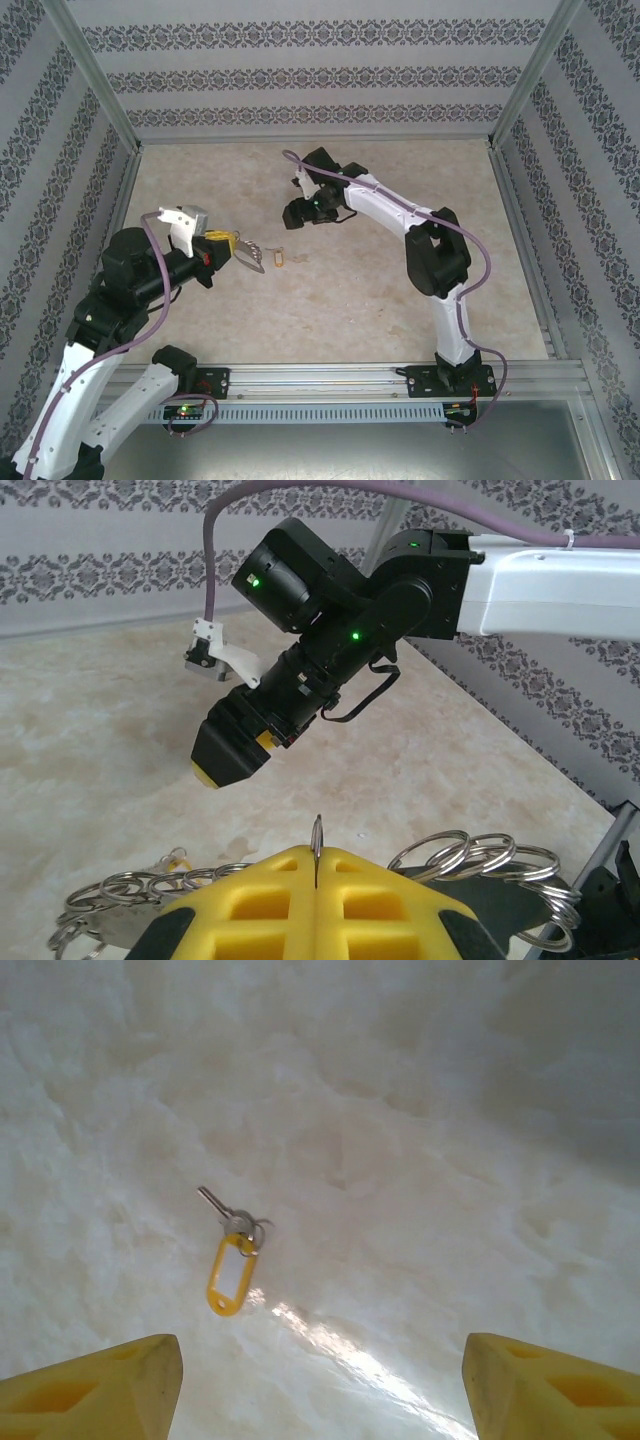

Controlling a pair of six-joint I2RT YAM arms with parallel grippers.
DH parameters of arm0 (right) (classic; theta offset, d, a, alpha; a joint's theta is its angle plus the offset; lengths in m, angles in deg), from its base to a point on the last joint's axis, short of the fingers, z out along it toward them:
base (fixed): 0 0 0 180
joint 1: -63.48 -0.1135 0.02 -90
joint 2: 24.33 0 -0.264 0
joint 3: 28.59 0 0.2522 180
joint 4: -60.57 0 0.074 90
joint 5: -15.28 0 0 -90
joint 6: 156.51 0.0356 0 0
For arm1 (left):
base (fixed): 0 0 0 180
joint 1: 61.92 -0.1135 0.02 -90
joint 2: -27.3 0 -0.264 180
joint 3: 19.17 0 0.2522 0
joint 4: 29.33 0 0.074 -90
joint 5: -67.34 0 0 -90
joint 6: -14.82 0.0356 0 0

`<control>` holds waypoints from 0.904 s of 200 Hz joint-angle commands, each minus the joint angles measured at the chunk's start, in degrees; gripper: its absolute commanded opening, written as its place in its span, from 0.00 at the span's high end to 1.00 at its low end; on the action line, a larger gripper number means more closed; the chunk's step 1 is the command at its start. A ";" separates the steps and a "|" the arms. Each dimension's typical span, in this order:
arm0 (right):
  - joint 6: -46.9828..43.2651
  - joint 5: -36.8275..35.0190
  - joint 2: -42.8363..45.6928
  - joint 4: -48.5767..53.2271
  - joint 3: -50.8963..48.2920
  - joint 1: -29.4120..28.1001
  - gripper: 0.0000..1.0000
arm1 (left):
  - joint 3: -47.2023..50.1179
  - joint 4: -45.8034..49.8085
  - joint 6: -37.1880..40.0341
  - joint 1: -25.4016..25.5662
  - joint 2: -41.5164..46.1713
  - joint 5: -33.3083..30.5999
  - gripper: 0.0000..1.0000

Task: Put the keys on the keyring

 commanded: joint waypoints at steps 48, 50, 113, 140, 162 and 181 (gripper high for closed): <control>6.03 6.62 -7.16 0.32 4.17 -2.06 0.35 | 2.96 0.03 -1.93 -0.52 1.58 -2.43 1.00; 5.99 6.56 -7.35 0.34 4.09 -2.10 0.35 | 3.13 -0.35 -2.02 -0.53 1.73 -2.36 1.00; 8.14 6.04 -12.05 0.32 7.19 -3.37 0.46 | 6.48 -3.70 -3.53 -0.55 3.96 -3.16 1.00; 8.83 6.17 -13.68 1.03 8.68 -4.32 0.50 | 6.95 -3.74 -3.06 -0.51 4.57 -4.20 1.00; 9.53 5.64 -14.65 1.57 9.58 -5.00 0.51 | 7.38 -4.74 -3.08 -0.56 4.73 -4.08 1.00; 9.79 4.59 -14.85 2.01 9.75 -5.16 0.53 | 7.84 -5.67 -3.41 -0.55 5.39 -4.10 1.00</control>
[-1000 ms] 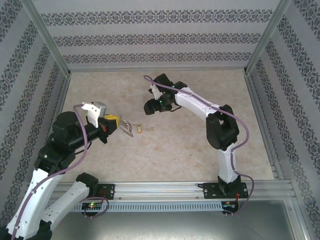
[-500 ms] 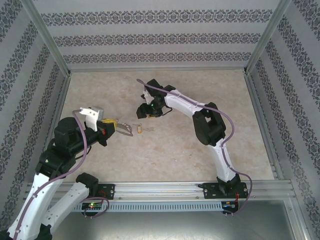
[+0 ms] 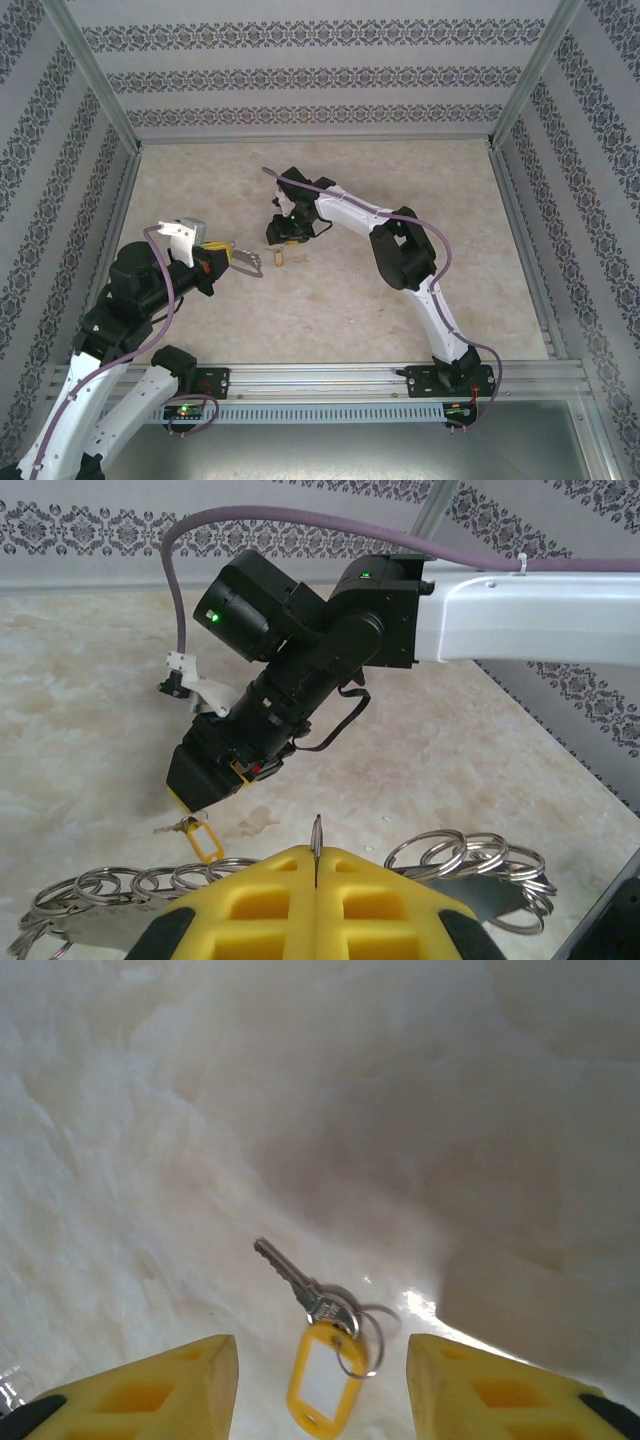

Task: Put the keys on the keyring

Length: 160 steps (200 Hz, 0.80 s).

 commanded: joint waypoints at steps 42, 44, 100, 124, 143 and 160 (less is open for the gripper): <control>1.47 -3.63 -0.47 2.93 0.98 -0.73 0.60 | 1.05 -4.85 -0.55 -0.53 1.39 -0.43 1.00; 1.47 -3.79 -0.47 2.97 0.93 -0.69 0.61 | 1.12 -4.86 -0.58 -0.55 1.38 -0.35 1.00; 1.91 -4.22 -0.85 3.00 0.56 -0.86 0.62 | 1.82 -6.58 -0.52 -0.49 0.99 0.51 1.00; 2.34 -3.39 -1.57 2.82 0.85 -1.09 0.64 | 1.87 -6.89 -0.50 -0.49 0.64 0.85 1.00; 2.59 -3.27 -1.68 2.66 0.80 -1.09 0.65 | 1.96 -7.06 -0.46 -0.54 0.68 0.96 1.00; 2.70 -3.02 -1.95 2.63 0.94 -1.09 0.65 | 2.00 -6.97 -0.50 -0.48 0.70 0.96 1.00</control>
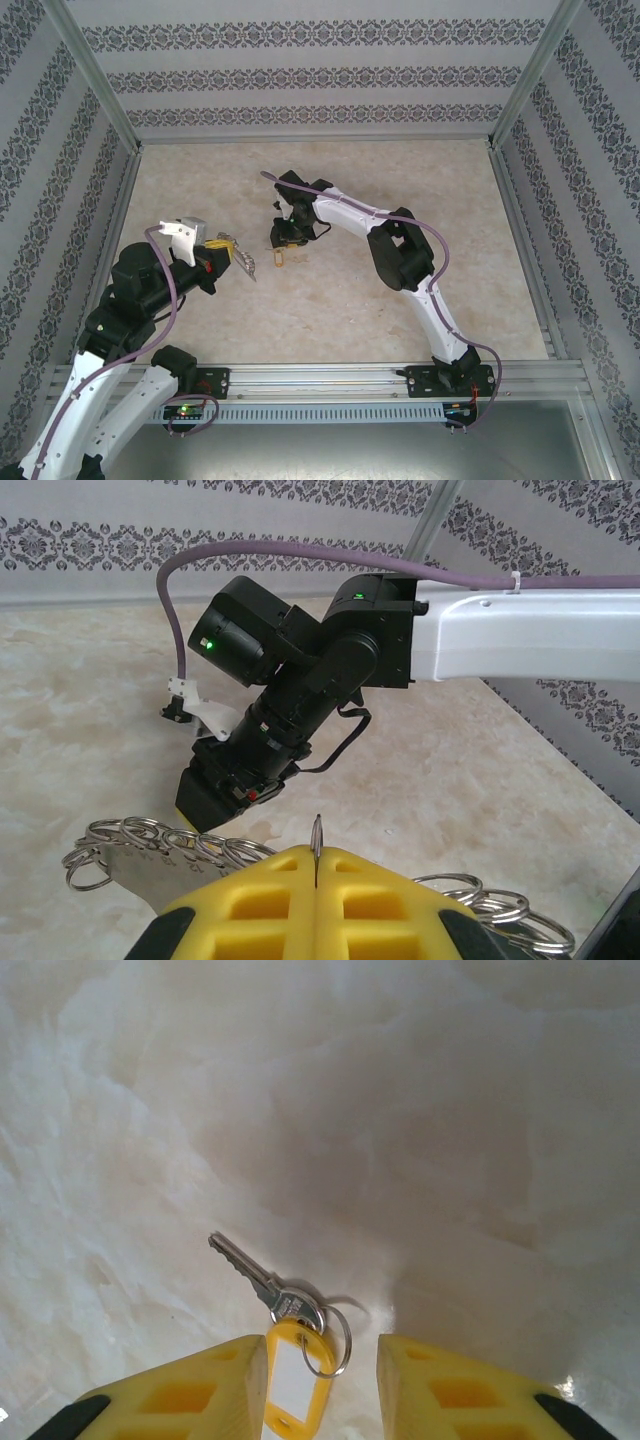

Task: Put the keys on the keyring

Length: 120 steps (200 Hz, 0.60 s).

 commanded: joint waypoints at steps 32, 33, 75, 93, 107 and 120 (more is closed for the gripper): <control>1.69 1.05 -1.96 0.58 1.16 -0.51 0.65 | 0.39 -3.83 -0.43 -0.49 0.44 1.07 1.00; 1.70 1.07 -1.97 0.60 1.18 -0.59 0.65 | 0.44 -3.80 -0.46 -0.53 0.43 1.08 1.00; 1.94 1.01 -2.16 0.46 0.94 -0.65 0.68 | 0.79 -4.38 -0.57 -0.52 0.34 1.19 1.00; 2.13 1.03 -2.25 0.27 0.89 -0.66 0.70 | 0.75 -4.38 -0.48 -0.50 0.29 1.31 1.00; 2.43 1.34 -2.26 0.11 0.83 -0.66 0.72 | 0.74 -4.25 -0.41 -0.49 0.26 1.41 1.00; 2.98 1.82 -2.32 -0.33 0.61 -0.59 0.73 | 0.69 -4.16 -0.26 -0.55 0.24 1.49 1.00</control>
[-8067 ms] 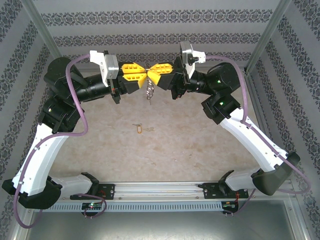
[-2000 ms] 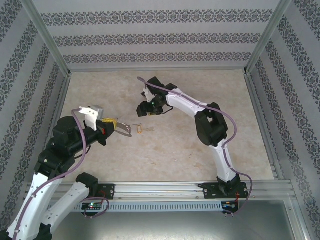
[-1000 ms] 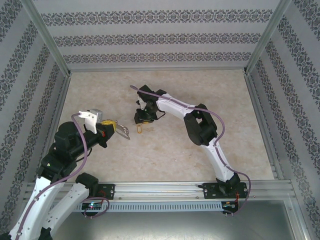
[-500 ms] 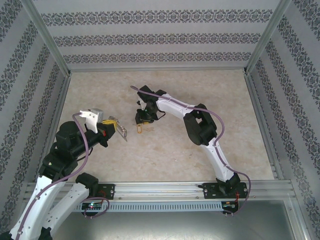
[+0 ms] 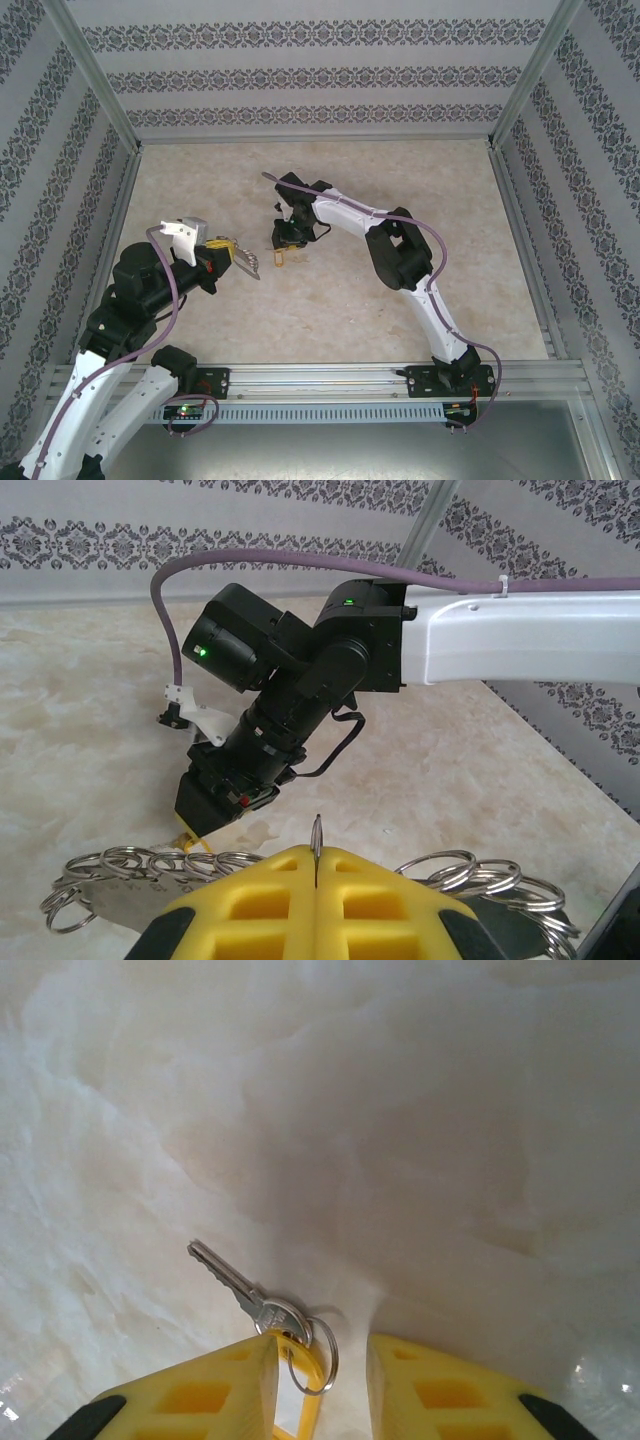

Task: Put the keys on the keyring

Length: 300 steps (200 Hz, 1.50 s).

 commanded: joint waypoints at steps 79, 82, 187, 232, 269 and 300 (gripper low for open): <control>3.13 2.13 -1.01 -1.75 -0.42 -0.59 0.76 | -0.05 -2.71 -0.35 -0.47 0.50 1.01 1.00; 3.13 2.13 -1.00 -1.77 -0.48 -0.58 0.77 | -0.10 -2.71 -0.40 -0.52 0.51 1.04 1.00; 3.30 1.78 -1.53 -1.97 -1.13 -0.59 0.84 | -0.12 -2.66 -0.63 -0.56 0.92 1.14 1.00; 3.31 1.44 -1.46 -1.94 -1.28 -0.65 0.86 | -0.19 -2.62 -0.65 -0.48 1.21 0.93 1.00; 3.12 1.41 -1.14 -1.99 -1.43 -0.65 0.90 | -0.22 -2.36 -0.49 -0.48 1.26 1.05 1.00; 1.63 1.73 0.92 -2.44 -2.15 -0.23 0.95 | -0.41 -2.35 -0.10 -0.56 1.21 1.68 1.00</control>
